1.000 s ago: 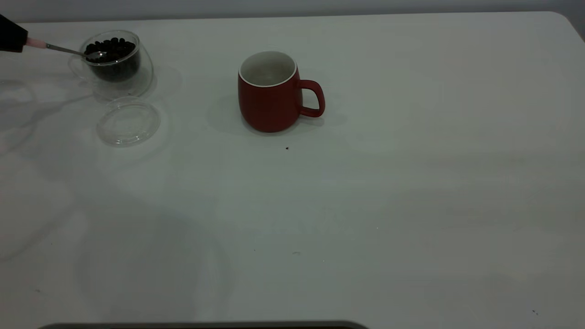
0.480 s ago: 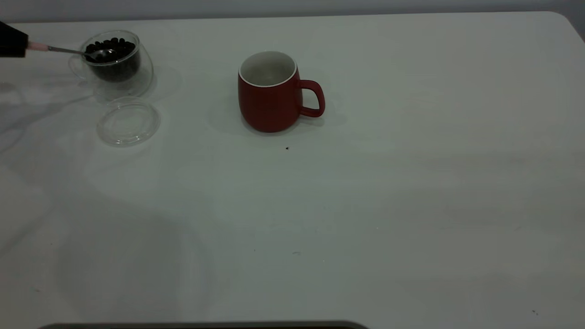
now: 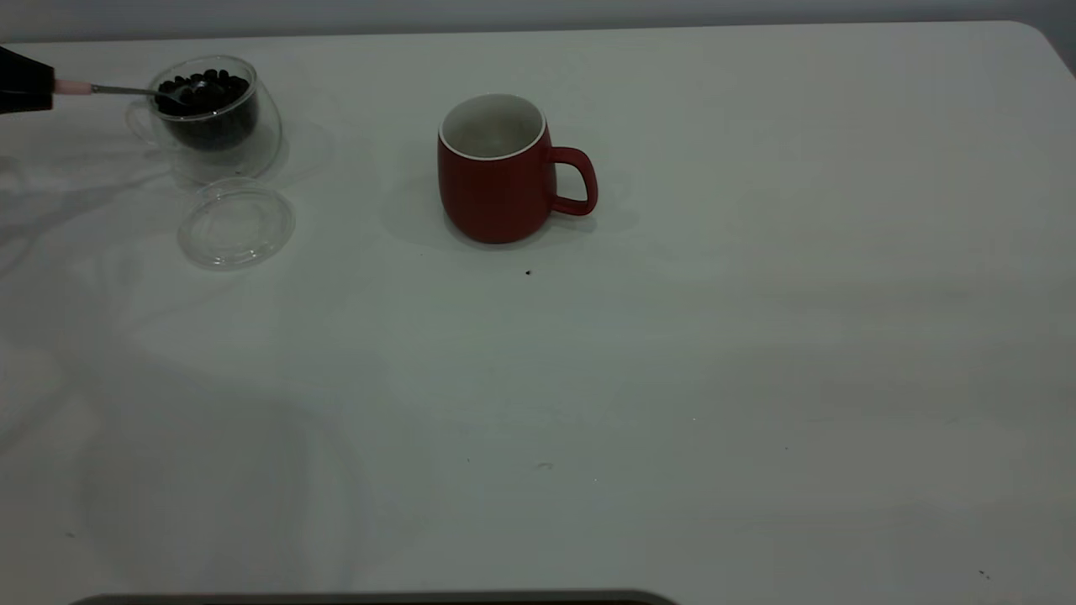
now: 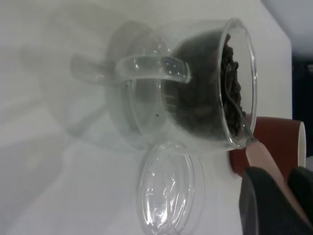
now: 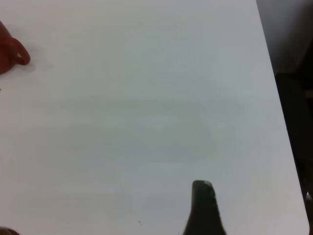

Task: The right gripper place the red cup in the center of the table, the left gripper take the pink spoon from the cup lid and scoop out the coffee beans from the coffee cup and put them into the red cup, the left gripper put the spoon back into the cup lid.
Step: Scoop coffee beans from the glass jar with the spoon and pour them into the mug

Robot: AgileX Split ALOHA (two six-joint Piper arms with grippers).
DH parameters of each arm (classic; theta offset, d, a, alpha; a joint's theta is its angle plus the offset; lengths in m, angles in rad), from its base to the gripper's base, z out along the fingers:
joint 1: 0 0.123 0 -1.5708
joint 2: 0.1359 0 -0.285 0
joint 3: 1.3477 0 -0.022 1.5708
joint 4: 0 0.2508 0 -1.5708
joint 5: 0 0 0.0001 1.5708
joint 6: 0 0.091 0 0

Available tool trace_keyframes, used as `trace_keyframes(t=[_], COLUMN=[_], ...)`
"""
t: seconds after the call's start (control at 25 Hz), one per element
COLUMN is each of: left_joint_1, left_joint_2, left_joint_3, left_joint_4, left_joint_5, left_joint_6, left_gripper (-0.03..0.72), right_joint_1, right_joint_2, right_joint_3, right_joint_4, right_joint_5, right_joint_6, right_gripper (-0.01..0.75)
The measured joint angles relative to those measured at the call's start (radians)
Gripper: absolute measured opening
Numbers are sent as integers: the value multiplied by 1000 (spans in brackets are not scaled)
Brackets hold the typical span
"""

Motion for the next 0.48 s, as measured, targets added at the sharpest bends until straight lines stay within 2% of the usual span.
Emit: trace_keyframes(t=[0.48], left_joint_1=[23], left_joint_2=[0], left_joint_3=[0], left_joint_4=[-9], left_joint_5=[0], left_joint_6=[-3], left_gripper=[122], right_joint_1=[0], right_joint_2=[0], right_joint_3=[0], right_joint_4=[0], right_joint_5=[0], right_joint_6=[1], right_gripper=[591])
